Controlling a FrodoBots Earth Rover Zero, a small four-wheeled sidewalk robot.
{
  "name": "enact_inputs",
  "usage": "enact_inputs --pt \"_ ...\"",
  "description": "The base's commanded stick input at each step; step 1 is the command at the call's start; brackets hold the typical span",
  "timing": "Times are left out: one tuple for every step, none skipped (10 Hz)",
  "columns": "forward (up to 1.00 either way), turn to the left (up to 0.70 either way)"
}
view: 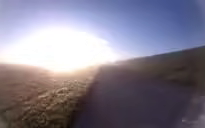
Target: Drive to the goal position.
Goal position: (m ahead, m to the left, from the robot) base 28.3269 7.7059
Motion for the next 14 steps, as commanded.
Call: enact_inputs --pt "1.0 -0.4" --pt "1.0 -0.4" --pt "1.0 -0.4" --pt "1.0 -0.4" --pt "1.0 -0.4" --pt "1.0 -0.4" --pt "1.0 0.0" --pt "1.0 0.0" --pt "1.0 0.0" --pt "1.0 0.0" --pt "1.0 0.0" --pt "1.0 0.0" --pt "1.0 0.0" --pt "1.0 0.0"
